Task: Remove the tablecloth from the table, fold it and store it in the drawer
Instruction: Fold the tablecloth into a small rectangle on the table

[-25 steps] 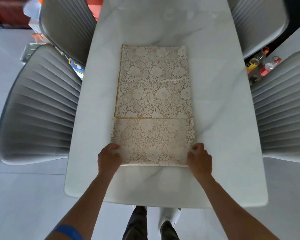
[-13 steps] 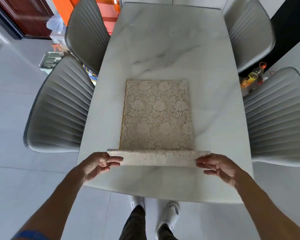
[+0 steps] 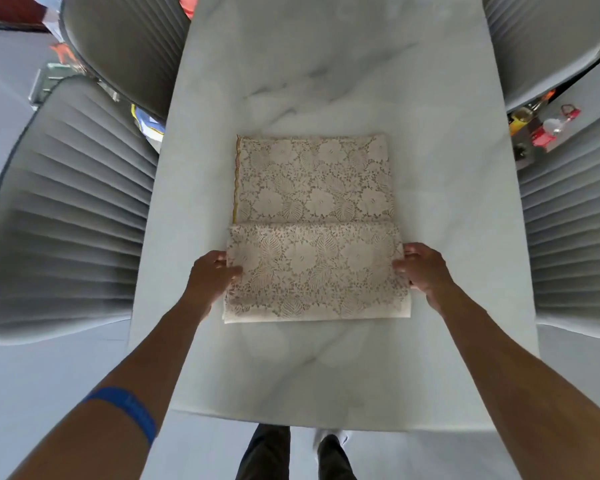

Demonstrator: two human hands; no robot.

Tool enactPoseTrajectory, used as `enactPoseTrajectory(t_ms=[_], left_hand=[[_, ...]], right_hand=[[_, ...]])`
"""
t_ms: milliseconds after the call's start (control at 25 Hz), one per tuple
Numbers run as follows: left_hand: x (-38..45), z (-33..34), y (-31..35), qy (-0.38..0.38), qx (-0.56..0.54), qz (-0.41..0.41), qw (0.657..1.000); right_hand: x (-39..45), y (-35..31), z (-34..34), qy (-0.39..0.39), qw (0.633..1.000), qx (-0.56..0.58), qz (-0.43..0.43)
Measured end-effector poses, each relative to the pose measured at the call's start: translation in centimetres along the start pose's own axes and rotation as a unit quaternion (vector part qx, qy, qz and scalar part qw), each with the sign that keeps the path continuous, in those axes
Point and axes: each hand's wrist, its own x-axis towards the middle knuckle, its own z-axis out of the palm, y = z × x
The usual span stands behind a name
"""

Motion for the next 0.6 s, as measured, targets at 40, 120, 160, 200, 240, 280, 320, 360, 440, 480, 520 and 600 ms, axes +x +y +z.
enactPoseTrajectory(t_ms=[40,120,160,200,240,280,320,360,440,480,520,600], left_hand=[[-0.3,0.1,-1.0,0.025,0.002,0.014,1.0],[-1.3,0.4,-2.5,0.073,0.031,0.044,0.996],[-1.9,0.5,-3.2,0.095,0.068,0.058,0.991],[-2.5,0.8,-3.7,0.121,0.112,0.072,0.984],[-3.0,1.2,-4.1,0.149,0.15,0.082,0.974],[-3.4,1.7,-4.4,0.177,0.173,0.082,0.966],[-3.8,2.2,-4.5,0.196,0.174,0.072,0.962],[-4.1,2.7,-4.7,0.203,0.162,0.054,0.964],[-4.7,3.1,-5.0,0.177,0.135,0.009,0.975],[-5.0,2.9,-5.1,0.153,0.123,-0.012,0.981],[-5.1,2.6,-5.0,0.131,0.108,-0.027,0.985],[-5.4,2.2,-4.8,0.113,0.085,-0.036,0.989]], right_hand=[[0.1,0.4,0.0,0.009,1.0,-0.008,-0.006],[0.0,1.0,0.5,0.046,0.997,-0.051,-0.03],[-0.2,1.3,1.0,0.077,0.991,-0.104,-0.047],[-0.6,1.6,1.8,0.11,0.978,-0.164,-0.062],[-1.3,1.9,2.5,0.138,0.964,-0.214,-0.075],[-2.0,2.3,3.2,0.162,0.954,-0.242,-0.075],[-2.7,3.0,3.8,0.178,0.953,-0.237,-0.063],[-3.3,3.6,3.9,0.184,0.957,-0.218,-0.043],[-4.2,4.9,3.5,0.161,0.968,-0.192,-0.018],[-4.4,5.3,3.1,0.139,0.973,-0.185,-0.006],[-4.3,5.3,2.6,0.118,0.977,-0.175,0.008],[-4.1,5.1,1.9,0.089,0.984,-0.153,0.037]])
